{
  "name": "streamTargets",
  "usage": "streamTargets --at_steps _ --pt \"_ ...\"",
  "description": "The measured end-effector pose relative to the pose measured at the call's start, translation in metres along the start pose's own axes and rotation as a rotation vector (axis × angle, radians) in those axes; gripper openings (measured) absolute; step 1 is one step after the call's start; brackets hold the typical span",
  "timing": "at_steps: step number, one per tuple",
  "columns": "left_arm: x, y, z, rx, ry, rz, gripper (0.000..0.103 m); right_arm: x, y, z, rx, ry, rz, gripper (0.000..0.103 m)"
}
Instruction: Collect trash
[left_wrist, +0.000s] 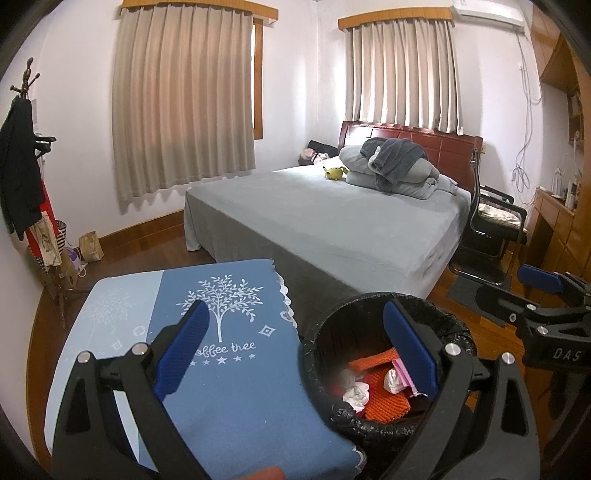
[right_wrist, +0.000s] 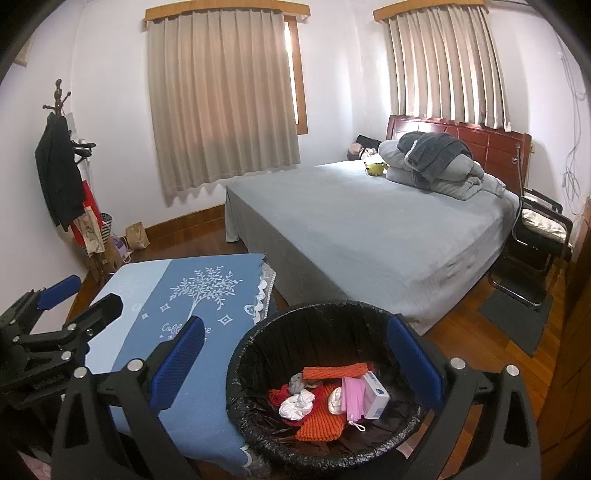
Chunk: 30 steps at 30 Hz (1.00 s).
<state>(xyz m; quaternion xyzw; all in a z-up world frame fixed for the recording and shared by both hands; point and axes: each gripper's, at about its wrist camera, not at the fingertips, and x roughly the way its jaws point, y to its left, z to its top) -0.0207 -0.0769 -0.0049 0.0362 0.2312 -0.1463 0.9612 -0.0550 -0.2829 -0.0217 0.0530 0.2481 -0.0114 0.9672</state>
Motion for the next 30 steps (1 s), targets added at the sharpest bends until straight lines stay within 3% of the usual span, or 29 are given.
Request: streamTargets --at_steps 30 --pt "0.0001 0.0015 -0.0042 -0.005 0.01 0.002 0.093 0.0019 0.0 0.0004 -0.007 0.003 -0.003 0.097"
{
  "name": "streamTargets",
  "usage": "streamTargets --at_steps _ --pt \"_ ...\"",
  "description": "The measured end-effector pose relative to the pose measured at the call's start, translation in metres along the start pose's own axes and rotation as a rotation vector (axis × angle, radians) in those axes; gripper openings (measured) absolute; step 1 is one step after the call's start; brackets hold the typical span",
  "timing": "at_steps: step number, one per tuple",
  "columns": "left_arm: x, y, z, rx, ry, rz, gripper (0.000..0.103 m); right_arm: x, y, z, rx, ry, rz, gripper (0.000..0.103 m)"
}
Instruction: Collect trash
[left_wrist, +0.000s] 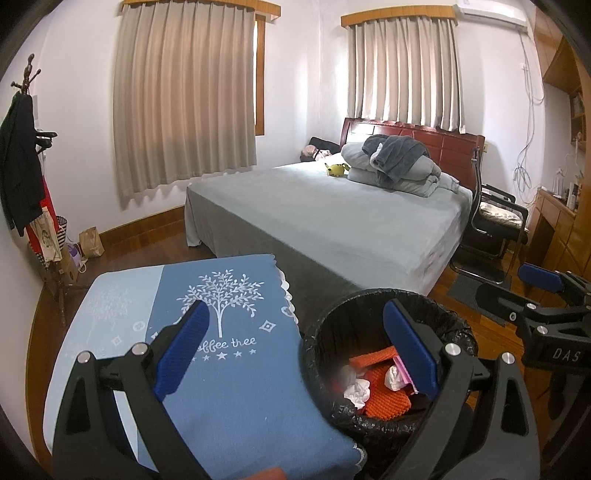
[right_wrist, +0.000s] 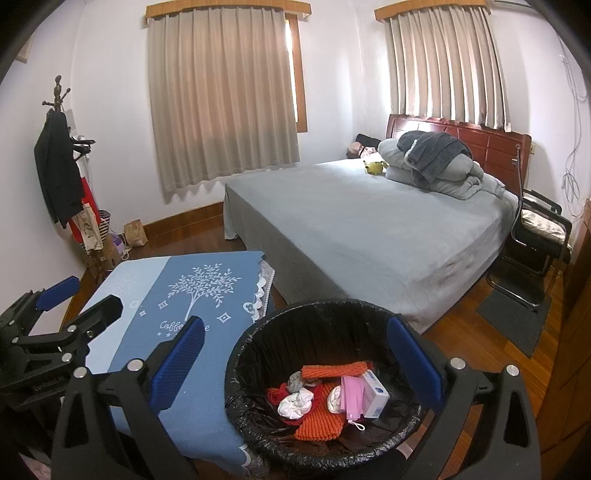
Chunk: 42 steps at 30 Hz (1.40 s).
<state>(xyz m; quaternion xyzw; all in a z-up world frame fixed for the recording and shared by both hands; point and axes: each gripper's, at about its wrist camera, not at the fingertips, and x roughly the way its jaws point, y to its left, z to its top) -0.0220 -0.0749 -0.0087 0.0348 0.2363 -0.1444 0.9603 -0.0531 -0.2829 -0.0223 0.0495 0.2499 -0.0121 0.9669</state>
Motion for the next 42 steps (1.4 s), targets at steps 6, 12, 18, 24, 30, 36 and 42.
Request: streamTargets --at_steps 6,12,18,24,30,36,42 --pt "-0.0001 0.0002 0.0004 0.001 0.0 0.0 0.093 0.0001 0.0001 0.0001 0.0 0.0 -0.001 0.097" --pt "0.0001 0.0007 0.001 0.001 0.001 0.0 0.093 0.0001 0.0002 0.0003 0.0 0.0 -0.001 0.097" --pt "0.0001 0.0013 0.0014 0.0 0.002 0.0 0.093 0.0 -0.0004 0.0007 -0.001 0.0 -0.001 0.097" --pt "0.0002 0.0017 0.0017 0.0 0.003 0.0 0.093 0.0003 0.0002 0.0007 0.0 0.001 -0.001 0.097" --pt "0.0002 0.0019 0.0022 0.0 0.003 0.0 0.093 0.0003 0.0001 0.001 -0.001 0.001 -0.001 0.097" --pt "0.0004 0.0028 0.0004 -0.002 0.004 0.001 0.093 0.0004 0.0004 0.0011 -0.001 0.002 0.0 0.097" --pt "0.0007 0.0028 0.0006 -0.001 0.005 0.001 0.093 0.0004 0.0007 0.0013 -0.001 0.001 -0.001 0.097"
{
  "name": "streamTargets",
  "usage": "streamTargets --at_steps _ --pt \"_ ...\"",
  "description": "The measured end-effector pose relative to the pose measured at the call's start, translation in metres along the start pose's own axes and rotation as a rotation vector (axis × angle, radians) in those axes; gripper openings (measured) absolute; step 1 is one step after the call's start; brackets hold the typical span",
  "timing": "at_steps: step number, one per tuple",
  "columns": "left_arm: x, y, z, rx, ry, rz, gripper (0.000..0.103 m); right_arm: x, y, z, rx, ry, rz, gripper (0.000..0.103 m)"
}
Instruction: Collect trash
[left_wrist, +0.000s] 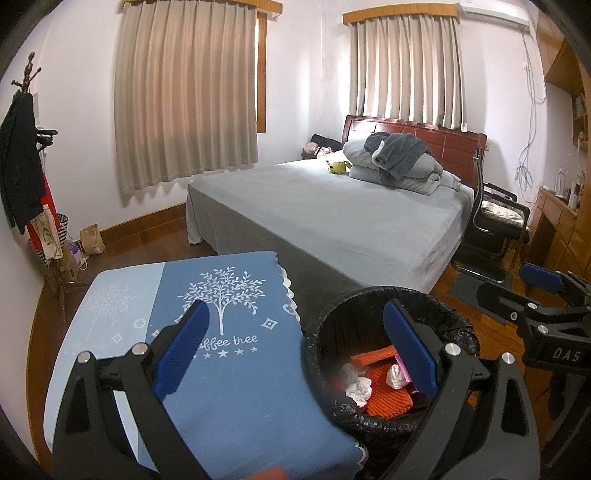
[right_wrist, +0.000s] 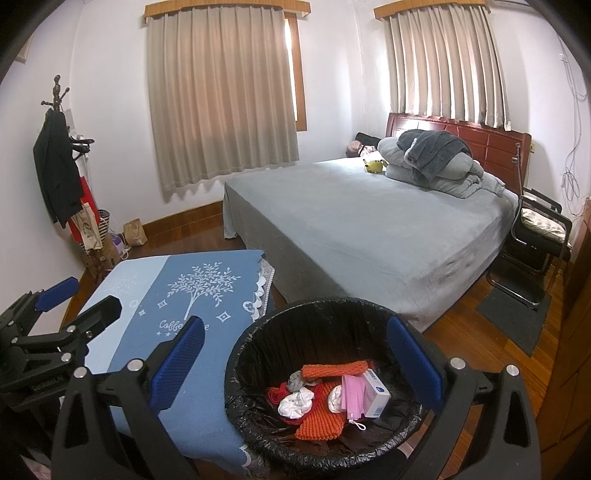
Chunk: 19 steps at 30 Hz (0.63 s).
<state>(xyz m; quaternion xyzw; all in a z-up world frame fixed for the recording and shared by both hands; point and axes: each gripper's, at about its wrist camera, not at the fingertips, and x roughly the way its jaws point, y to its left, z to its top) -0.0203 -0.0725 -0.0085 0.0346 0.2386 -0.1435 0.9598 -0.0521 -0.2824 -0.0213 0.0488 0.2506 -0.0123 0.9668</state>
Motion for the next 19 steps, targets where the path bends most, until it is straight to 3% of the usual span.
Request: streamTargets --at_steps 19 --pt "0.0026 0.0032 -0.0089 -0.001 0.01 0.004 0.093 0.0036 0.0027 -0.0058 0.003 0.004 0.002 0.097"
